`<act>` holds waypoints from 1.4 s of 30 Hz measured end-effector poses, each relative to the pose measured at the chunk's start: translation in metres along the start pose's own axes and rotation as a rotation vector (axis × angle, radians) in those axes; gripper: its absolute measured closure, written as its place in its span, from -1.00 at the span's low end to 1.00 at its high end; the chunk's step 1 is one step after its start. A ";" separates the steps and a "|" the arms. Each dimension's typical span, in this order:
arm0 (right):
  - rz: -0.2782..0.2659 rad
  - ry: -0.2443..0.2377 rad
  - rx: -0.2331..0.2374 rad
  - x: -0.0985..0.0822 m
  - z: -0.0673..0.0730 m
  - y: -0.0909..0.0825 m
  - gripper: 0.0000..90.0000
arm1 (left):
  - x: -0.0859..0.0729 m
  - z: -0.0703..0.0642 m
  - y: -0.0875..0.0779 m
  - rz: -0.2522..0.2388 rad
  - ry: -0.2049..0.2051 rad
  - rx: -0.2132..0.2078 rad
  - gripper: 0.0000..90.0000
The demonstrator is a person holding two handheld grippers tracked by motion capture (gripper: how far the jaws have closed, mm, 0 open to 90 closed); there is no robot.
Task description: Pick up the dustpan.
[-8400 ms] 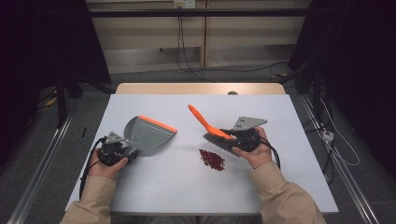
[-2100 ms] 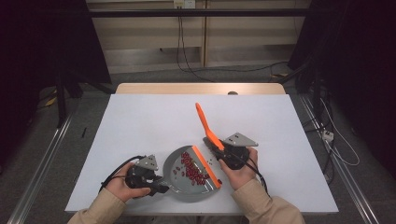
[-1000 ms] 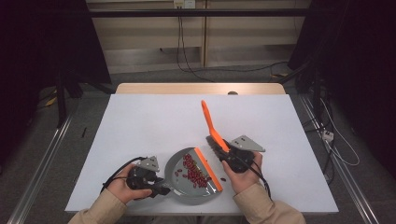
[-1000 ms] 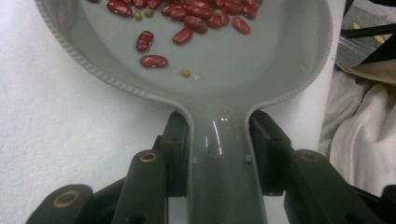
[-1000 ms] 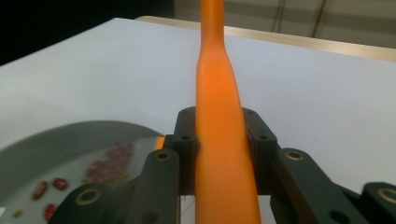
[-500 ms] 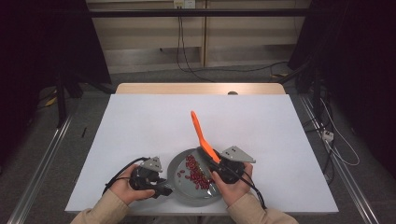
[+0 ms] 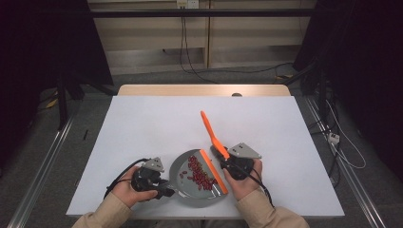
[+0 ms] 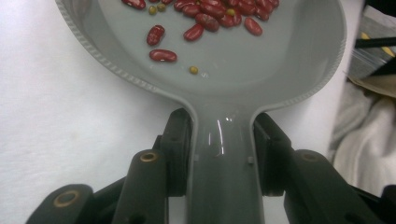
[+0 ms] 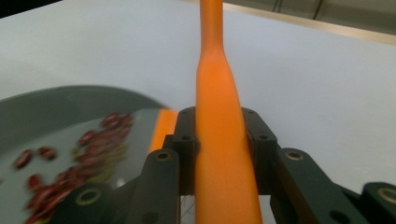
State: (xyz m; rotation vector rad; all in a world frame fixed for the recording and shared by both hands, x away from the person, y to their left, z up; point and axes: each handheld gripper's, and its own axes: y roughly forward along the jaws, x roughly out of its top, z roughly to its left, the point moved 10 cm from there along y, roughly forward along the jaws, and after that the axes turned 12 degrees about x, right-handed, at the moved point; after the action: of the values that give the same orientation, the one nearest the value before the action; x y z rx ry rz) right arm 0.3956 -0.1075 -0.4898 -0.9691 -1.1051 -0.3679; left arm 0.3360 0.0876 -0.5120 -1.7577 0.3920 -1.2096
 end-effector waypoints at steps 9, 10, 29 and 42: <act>-0.058 -0.006 0.111 0.018 0.036 0.005 0.59 | 0.002 0.003 0.002 -0.004 -0.008 0.001 0.39; -0.072 0.001 0.121 0.020 0.036 0.005 0.59 | 0.003 0.002 0.002 -0.015 -0.012 0.001 0.39; -0.104 0.031 0.095 0.025 0.027 0.012 0.59 | 0.003 0.003 0.004 -0.010 -0.007 0.007 0.39; -0.046 0.023 0.054 0.009 0.020 0.016 0.59 | 0.006 0.004 0.005 -0.014 -0.033 0.020 0.38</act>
State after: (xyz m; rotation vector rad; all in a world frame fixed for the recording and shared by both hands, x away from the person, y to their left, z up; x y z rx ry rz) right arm 0.3991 -0.0810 -0.4870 -0.8907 -1.1129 -0.3835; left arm 0.3439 0.0830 -0.5129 -1.7636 0.3482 -1.1887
